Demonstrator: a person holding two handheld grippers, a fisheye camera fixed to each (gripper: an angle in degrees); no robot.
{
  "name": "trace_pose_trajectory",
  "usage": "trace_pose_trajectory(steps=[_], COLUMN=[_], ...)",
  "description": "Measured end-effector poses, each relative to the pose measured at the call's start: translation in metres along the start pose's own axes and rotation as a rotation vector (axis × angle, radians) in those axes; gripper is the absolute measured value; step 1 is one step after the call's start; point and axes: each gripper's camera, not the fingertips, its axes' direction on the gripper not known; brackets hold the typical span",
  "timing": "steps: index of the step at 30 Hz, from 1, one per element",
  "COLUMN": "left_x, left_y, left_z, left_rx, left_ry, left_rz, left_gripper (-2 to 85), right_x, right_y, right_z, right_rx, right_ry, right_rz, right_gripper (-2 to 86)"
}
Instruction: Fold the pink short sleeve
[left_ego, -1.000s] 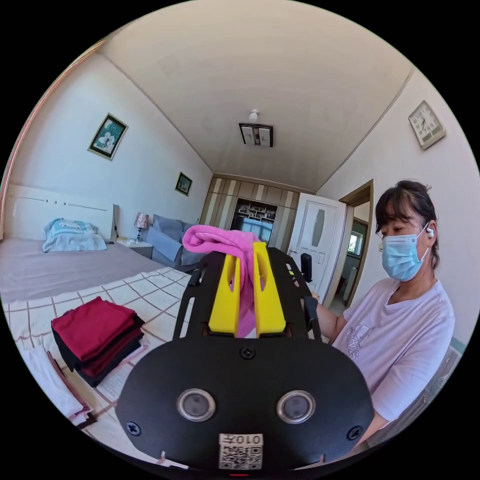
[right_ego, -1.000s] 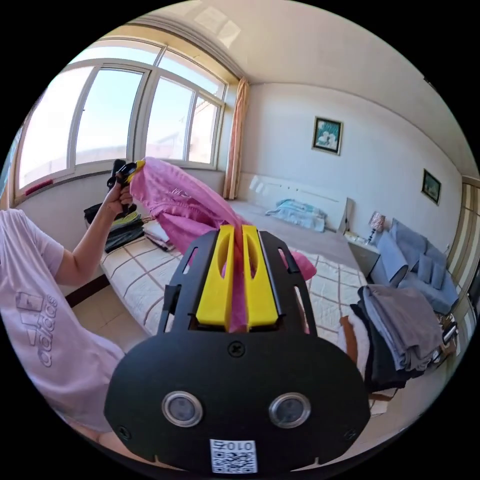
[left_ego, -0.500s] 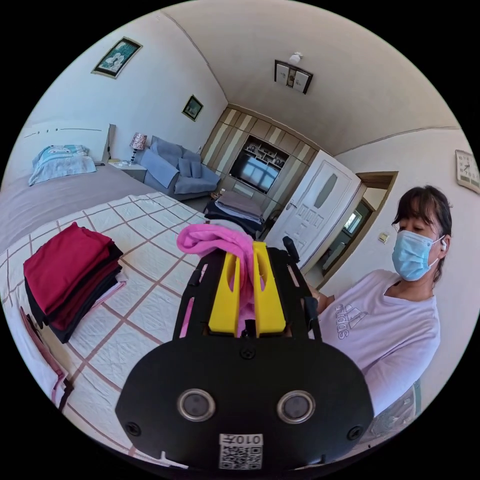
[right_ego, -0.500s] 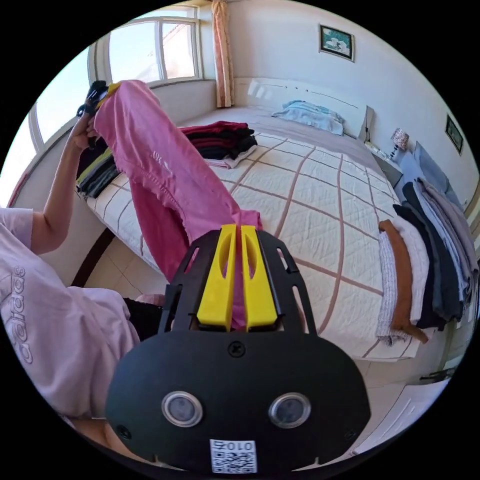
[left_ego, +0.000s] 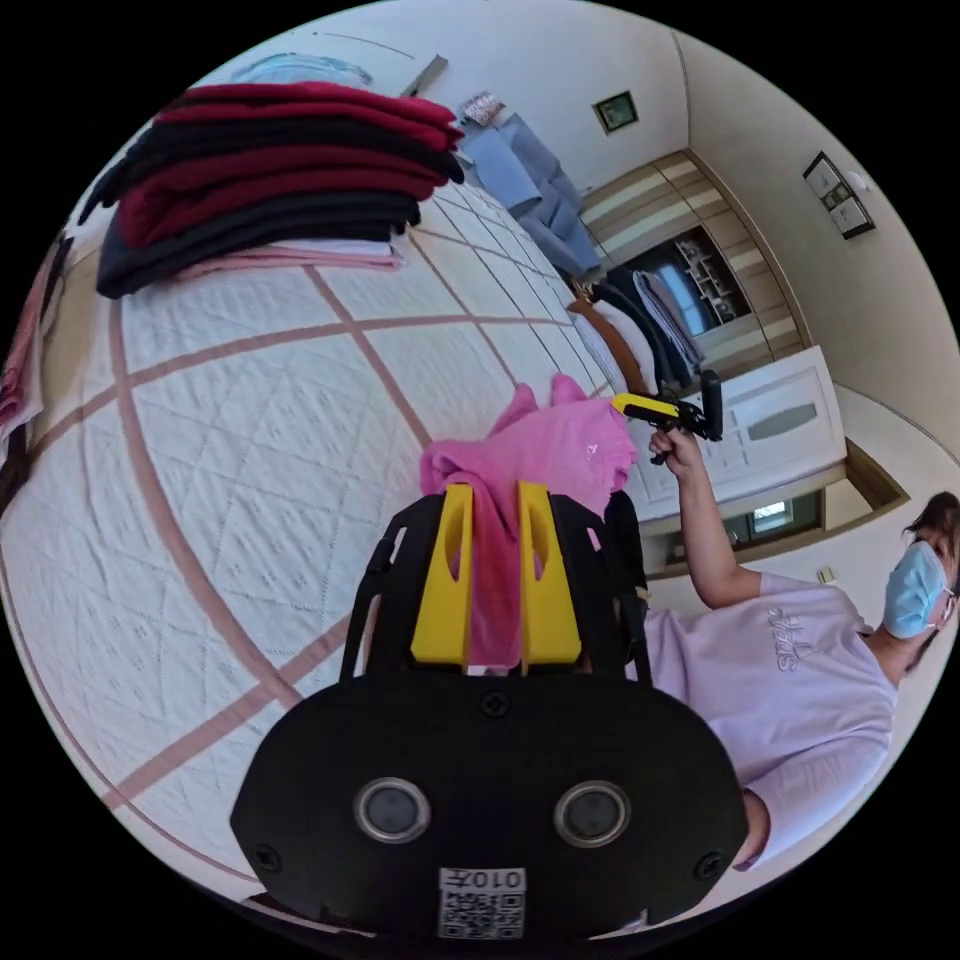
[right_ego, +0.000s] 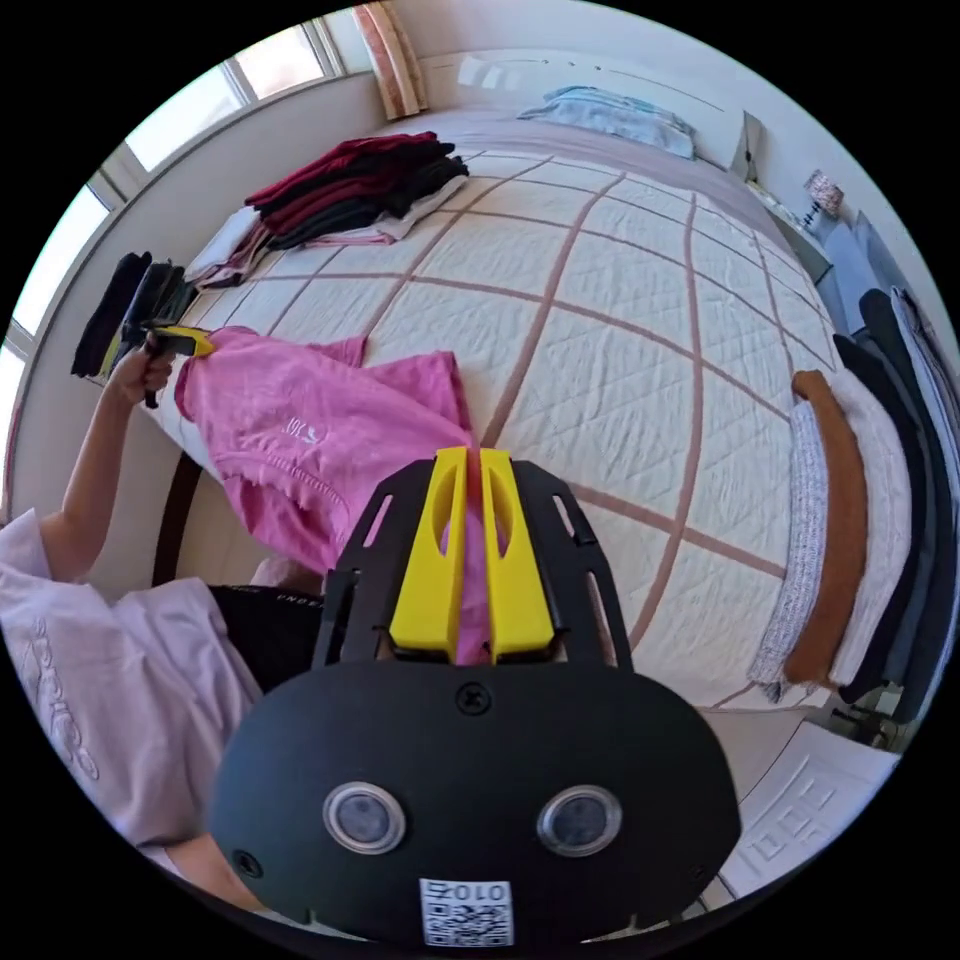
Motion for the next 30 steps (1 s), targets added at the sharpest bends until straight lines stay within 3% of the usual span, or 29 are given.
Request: trace_pose_trajectory(steps=[3, 9, 12, 20, 27, 30], left_x=[0.042, 0.177, 0.208, 0.242, 0.238, 0.235], left_y=[0.025, 0.072, 0.084, 0.076, 0.029, 0.015], left_z=[-0.028, 0.01, 0.063, 0.102, 0.082, 0.106], left_rx=[0.094, -0.026, -0.147, -0.098, 0.057, -0.029], left_ry=[-0.334, -0.562, -0.604, -0.653, -0.597, -0.612], left_rz=[0.133, 0.769, 0.926, 0.986, 0.716, 0.701], left_gripper=[10.4, 11.5, 11.9, 9.0, 5.3, 6.0], right_x=[-0.005, -0.02, -0.027, -0.038, -0.032, -0.015], right_y=[0.024, 0.096, 0.115, 0.115, 0.102, 0.091], right_z=[-0.022, -0.036, -0.022, 0.0, 0.009, -0.002], right_rx=[0.17, 0.28, 0.22, 0.141, 0.187, 0.275], right_ry=[0.087, -0.075, -0.056, -0.023, 0.019, 0.024], right_rz=[0.006, -0.263, -0.31, -0.359, -0.274, -0.169], right_gripper=[6.1, 9.9, 10.8, 10.6, 9.3, 9.4])
